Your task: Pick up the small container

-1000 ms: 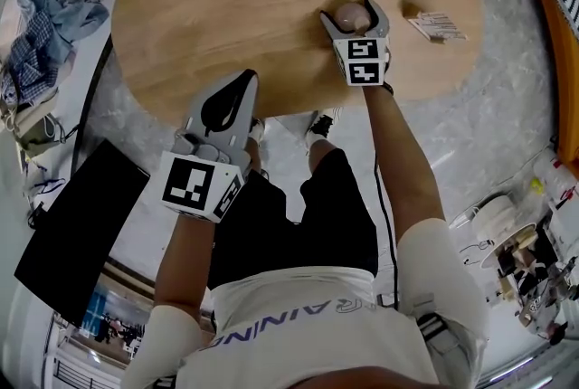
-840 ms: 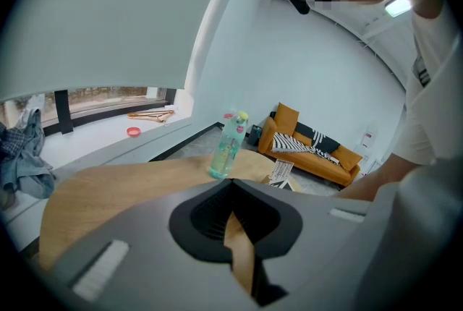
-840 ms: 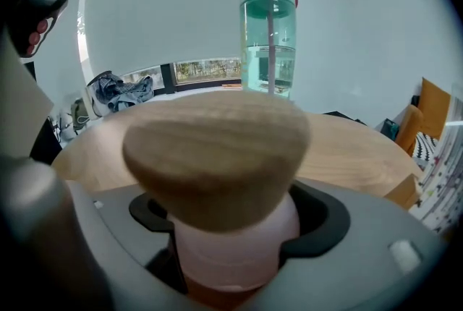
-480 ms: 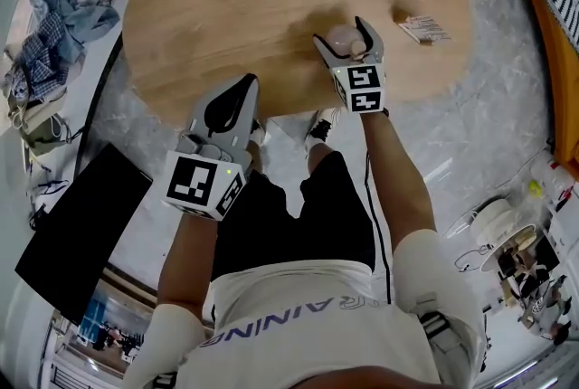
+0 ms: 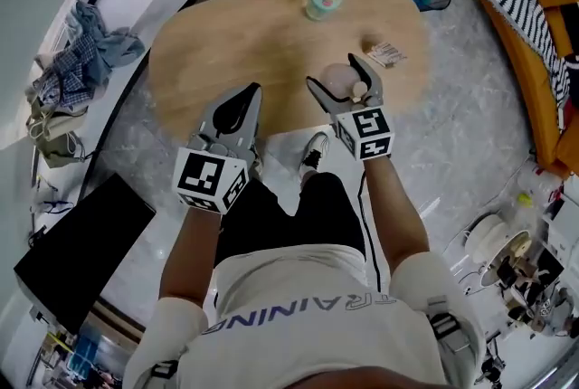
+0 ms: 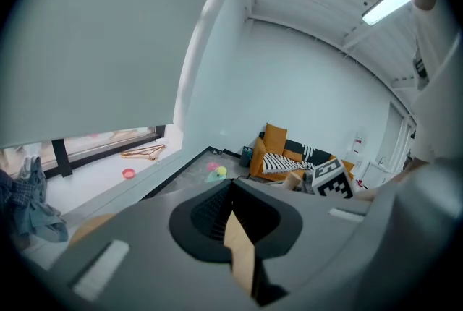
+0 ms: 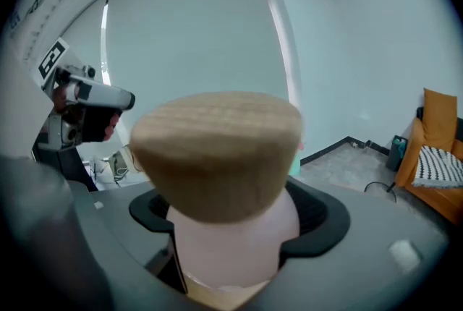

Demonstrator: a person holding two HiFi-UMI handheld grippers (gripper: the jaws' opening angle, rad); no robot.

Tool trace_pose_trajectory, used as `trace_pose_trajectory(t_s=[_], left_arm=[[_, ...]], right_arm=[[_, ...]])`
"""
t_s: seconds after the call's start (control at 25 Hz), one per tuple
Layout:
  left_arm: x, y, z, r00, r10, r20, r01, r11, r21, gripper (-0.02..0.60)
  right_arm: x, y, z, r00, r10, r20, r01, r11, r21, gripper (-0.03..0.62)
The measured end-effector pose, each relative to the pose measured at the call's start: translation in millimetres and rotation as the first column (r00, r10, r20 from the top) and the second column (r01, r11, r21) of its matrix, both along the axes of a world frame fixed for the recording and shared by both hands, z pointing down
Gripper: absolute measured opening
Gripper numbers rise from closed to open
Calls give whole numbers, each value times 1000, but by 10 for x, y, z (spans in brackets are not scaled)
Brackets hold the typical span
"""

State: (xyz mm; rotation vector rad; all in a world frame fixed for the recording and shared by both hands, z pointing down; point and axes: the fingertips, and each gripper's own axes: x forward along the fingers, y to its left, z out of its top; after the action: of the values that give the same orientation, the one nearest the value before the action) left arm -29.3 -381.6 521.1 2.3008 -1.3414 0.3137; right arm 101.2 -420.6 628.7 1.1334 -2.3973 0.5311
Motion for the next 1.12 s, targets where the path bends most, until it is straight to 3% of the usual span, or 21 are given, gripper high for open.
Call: trace_pose_trajectory(t_s=[0.2, 0.72, 1.12], left_arm=[[18, 149, -472, 1000, 20, 0, -20, 999, 42, -2], [34, 587, -1495, 998, 43, -54, -35, 988, 148, -2], [-10, 604, -2019, 997, 56, -58, -40, 967, 253, -2]], right_arm=[[48, 123, -839, 1000, 8, 30, -9, 999, 45, 426], [62, 637, -2444, 997, -7, 72, -5, 985, 172, 426], [113, 789, -3199, 994, 1, 105, -31, 959, 280, 426]])
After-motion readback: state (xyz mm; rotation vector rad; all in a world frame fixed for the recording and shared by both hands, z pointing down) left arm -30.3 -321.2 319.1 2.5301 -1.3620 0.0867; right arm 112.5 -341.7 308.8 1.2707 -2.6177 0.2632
